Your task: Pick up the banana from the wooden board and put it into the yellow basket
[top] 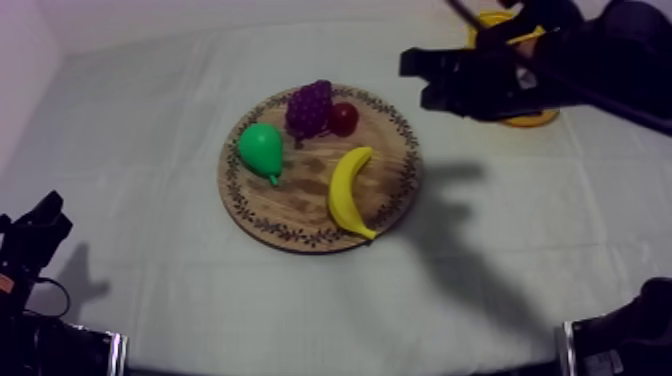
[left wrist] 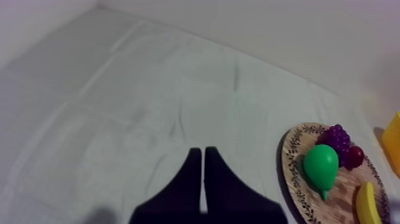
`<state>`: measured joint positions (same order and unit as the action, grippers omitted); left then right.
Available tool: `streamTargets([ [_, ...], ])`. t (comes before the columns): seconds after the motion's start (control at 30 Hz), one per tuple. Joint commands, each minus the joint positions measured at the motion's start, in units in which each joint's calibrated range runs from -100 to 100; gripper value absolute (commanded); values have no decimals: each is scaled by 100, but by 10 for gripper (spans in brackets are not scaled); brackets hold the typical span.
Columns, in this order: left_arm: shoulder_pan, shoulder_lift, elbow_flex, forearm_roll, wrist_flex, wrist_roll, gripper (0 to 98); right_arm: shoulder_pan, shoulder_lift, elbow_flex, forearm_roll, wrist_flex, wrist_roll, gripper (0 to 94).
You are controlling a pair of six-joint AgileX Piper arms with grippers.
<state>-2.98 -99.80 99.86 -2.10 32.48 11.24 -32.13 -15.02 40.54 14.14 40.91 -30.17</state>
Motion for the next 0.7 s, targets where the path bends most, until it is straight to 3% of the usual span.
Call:
streamTargets([
  [0.0, -3, -3, 3, -3, 2, 2, 1, -123, 243, 32, 32, 3, -80, 45],
  [0.17, -3, -3, 3, -3, 2, 0, 1, -273, 363, 129, -91, -47, 56, 72],
  [0.3, -3, -3, 3, -3, 2, 1, 1, -298, 367, 73, -419, -48, 485, 393],
  [0.37, -3, -3, 3, -3, 2, 2, 1, -310, 377, 48, -450, -41, 529, 488],
  [0.67, -3, -3, 3, -3, 2, 1, 1, -400, 535, 1, -302, -25, 407, 506],
])
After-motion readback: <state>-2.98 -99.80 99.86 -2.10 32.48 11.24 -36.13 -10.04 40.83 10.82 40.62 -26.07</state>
